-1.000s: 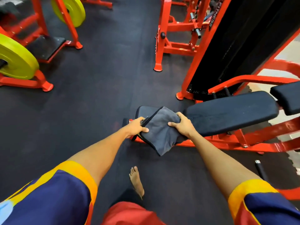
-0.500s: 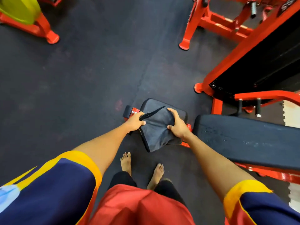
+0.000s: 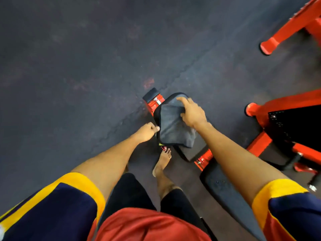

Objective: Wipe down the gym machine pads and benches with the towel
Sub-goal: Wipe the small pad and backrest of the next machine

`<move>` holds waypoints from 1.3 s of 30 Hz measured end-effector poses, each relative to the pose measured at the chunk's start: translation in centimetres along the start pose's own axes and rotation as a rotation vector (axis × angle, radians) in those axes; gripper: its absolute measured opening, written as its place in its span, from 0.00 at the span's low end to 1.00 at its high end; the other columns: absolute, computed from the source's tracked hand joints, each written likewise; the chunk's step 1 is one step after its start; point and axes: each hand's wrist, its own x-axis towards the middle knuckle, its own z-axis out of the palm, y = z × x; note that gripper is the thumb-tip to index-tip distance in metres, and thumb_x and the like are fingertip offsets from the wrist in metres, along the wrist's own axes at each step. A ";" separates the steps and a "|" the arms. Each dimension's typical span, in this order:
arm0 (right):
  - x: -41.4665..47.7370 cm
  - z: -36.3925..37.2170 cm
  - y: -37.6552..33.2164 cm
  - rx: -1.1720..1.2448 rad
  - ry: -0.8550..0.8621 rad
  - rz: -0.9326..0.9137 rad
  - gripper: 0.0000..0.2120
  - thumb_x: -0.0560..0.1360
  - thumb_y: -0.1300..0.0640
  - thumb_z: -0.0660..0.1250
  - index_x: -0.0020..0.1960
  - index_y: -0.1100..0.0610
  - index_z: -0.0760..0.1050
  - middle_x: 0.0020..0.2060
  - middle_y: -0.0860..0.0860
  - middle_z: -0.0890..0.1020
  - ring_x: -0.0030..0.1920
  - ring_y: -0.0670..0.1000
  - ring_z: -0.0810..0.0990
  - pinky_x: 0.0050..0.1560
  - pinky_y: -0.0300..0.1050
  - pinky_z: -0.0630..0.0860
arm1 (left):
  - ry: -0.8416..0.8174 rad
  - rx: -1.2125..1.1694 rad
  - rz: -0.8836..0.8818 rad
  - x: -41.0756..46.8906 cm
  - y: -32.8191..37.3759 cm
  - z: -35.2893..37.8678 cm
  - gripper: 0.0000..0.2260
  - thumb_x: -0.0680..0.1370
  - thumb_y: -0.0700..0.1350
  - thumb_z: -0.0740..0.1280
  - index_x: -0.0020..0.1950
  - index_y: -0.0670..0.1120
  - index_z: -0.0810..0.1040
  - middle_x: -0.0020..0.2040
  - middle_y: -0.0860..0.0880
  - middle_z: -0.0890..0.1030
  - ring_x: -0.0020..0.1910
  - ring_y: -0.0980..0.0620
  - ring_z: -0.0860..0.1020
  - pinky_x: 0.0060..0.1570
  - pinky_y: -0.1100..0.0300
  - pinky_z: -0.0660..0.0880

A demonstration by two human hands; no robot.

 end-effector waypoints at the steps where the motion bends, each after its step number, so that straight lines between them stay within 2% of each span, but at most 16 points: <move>1: 0.7 0.6 0.1 -0.030 0.047 -0.028 0.30 0.77 0.60 0.69 0.76 0.46 0.65 0.68 0.55 0.72 0.64 0.63 0.75 0.60 0.59 0.71 | 0.066 -0.046 -0.028 0.4 -0.2 0.5 0.16 0.85 0.50 0.61 0.53 0.36 0.76 0.53 0.35 0.79 0.62 0.37 0.78 0.59 0.48 0.72; 4: 2.0 3.6 0.2 0.003 0.137 -0.096 0.27 0.77 0.51 0.71 0.74 0.49 0.69 0.68 0.54 0.72 0.67 0.61 0.72 0.65 0.59 0.68 | 0.298 -0.293 -0.036 1.4 0.4 1.2 0.17 0.87 0.50 0.56 0.68 0.41 0.75 0.69 0.41 0.77 0.70 0.43 0.73 0.68 0.54 0.66; 6: 1.0 6.3 0.1 -0.007 0.148 -0.164 0.30 0.76 0.41 0.69 0.75 0.48 0.69 0.71 0.53 0.71 0.73 0.60 0.68 0.72 0.62 0.63 | 0.369 -0.394 0.005 2.1 0.8 1.3 0.19 0.87 0.50 0.53 0.75 0.44 0.72 0.74 0.45 0.73 0.74 0.47 0.69 0.71 0.57 0.62; 8: -0.5 9.8 0.6 -0.024 0.127 -0.221 0.35 0.75 0.32 0.64 0.79 0.44 0.64 0.79 0.52 0.63 0.81 0.61 0.56 0.79 0.65 0.50 | 0.398 -0.500 0.063 3.4 1.2 1.8 0.19 0.87 0.49 0.53 0.77 0.46 0.70 0.76 0.48 0.71 0.75 0.50 0.68 0.76 0.56 0.60; 10: -1.6 12.7 1.3 -0.036 0.118 -0.230 0.42 0.75 0.27 0.61 0.83 0.42 0.55 0.84 0.50 0.51 0.83 0.61 0.42 0.79 0.67 0.37 | 0.392 -0.586 0.113 4.7 1.4 2.3 0.20 0.87 0.51 0.52 0.77 0.49 0.71 0.76 0.50 0.71 0.75 0.53 0.68 0.77 0.54 0.62; 12: -1.2 14.5 1.8 -0.059 0.146 -0.245 0.45 0.75 0.25 0.60 0.84 0.42 0.50 0.84 0.50 0.45 0.83 0.62 0.37 0.78 0.70 0.35 | 0.384 -0.651 0.132 5.8 1.6 2.9 0.20 0.85 0.54 0.52 0.73 0.53 0.75 0.70 0.54 0.76 0.71 0.56 0.72 0.73 0.57 0.66; 15: 1.6 15.0 1.4 -0.107 0.207 -0.290 0.42 0.76 0.27 0.60 0.84 0.42 0.51 0.84 0.52 0.47 0.82 0.65 0.39 0.77 0.75 0.39 | 0.424 -0.772 0.094 6.8 1.5 3.9 0.14 0.86 0.54 0.54 0.60 0.59 0.78 0.56 0.60 0.80 0.60 0.60 0.77 0.58 0.64 0.71; 19: 6.2 14.3 1.3 -0.147 0.290 -0.408 0.33 0.79 0.31 0.59 0.81 0.41 0.63 0.83 0.51 0.59 0.83 0.64 0.48 0.76 0.75 0.44 | 0.466 -0.865 0.119 7.8 0.7 5.2 0.16 0.87 0.55 0.53 0.65 0.56 0.79 0.63 0.54 0.82 0.65 0.57 0.78 0.70 0.54 0.71; 21: 8.9 13.0 0.8 -0.130 0.313 -0.372 0.28 0.80 0.33 0.59 0.75 0.43 0.73 0.78 0.49 0.69 0.82 0.62 0.55 0.77 0.74 0.45 | 0.488 -0.886 0.139 8.1 0.7 5.3 0.19 0.87 0.55 0.54 0.71 0.51 0.78 0.67 0.52 0.80 0.68 0.56 0.76 0.74 0.51 0.69; 23: 10.7 12.2 0.0 -0.108 0.304 -0.302 0.25 0.81 0.35 0.57 0.70 0.46 0.78 0.73 0.48 0.74 0.80 0.60 0.59 0.77 0.74 0.46 | 0.501 -0.899 0.148 8.2 0.7 5.5 0.22 0.85 0.58 0.55 0.72 0.50 0.77 0.68 0.52 0.80 0.69 0.55 0.76 0.75 0.49 0.67; 25: 9.6 12.6 0.1 -0.091 0.341 -0.305 0.25 0.82 0.37 0.57 0.72 0.47 0.76 0.75 0.49 0.73 0.81 0.60 0.58 0.77 0.73 0.46 | 0.500 -0.904 0.146 8.0 0.8 5.8 0.22 0.85 0.58 0.55 0.71 0.51 0.78 0.69 0.53 0.79 0.70 0.56 0.75 0.76 0.50 0.66; 28: 4.2 14.8 2.2 -0.102 0.336 -0.435 0.28 0.83 0.39 0.58 0.82 0.45 0.62 0.83 0.51 0.58 0.83 0.60 0.49 0.79 0.71 0.46 | 0.517 -0.936 0.152 7.6 0.8 6.0 0.17 0.87 0.52 0.54 0.66 0.52 0.80 0.65 0.51 0.81 0.67 0.55 0.77 0.74 0.49 0.68; 30: 1.3 16.0 4.0 -0.132 0.296 -0.506 0.30 0.83 0.38 0.58 0.83 0.45 0.59 0.84 0.52 0.55 0.83 0.60 0.48 0.78 0.71 0.49 | 0.517 -0.930 0.164 7.6 0.9 6.1 0.18 0.87 0.52 0.53 0.68 0.51 0.79 0.67 0.50 0.80 0.68 0.55 0.76 0.75 0.51 0.67; 32: 1.2 16.1 4.8 -0.159 0.280 -0.552 0.31 0.83 0.36 0.59 0.83 0.44 0.58 0.83 0.52 0.55 0.83 0.60 0.48 0.77 0.72 0.51 | 0.517 -0.914 0.169 7.5 0.9 6.2 0.19 0.88 0.52 0.52 0.73 0.51 0.76 0.72 0.51 0.77 0.72 0.55 0.73 0.76 0.54 0.65; 36: 5.5 14.0 4.0 -0.228 0.296 -0.651 0.31 0.82 0.33 0.56 0.82 0.43 0.62 0.82 0.52 0.60 0.83 0.60 0.52 0.77 0.72 0.50 | 0.549 -1.001 0.153 7.8 1.2 6.3 0.17 0.87 0.49 0.53 0.67 0.47 0.79 0.64 0.49 0.82 0.65 0.54 0.79 0.72 0.50 0.70; 39: 9.9 12.2 2.6 -0.226 0.318 -0.556 0.29 0.81 0.30 0.52 0.75 0.43 0.73 0.74 0.50 0.74 0.78 0.59 0.65 0.76 0.69 0.54 | 0.580 -0.925 0.174 8.4 0.9 6.7 0.18 0.87 0.48 0.53 0.72 0.48 0.76 0.69 0.51 0.79 0.70 0.55 0.74 0.75 0.51 0.67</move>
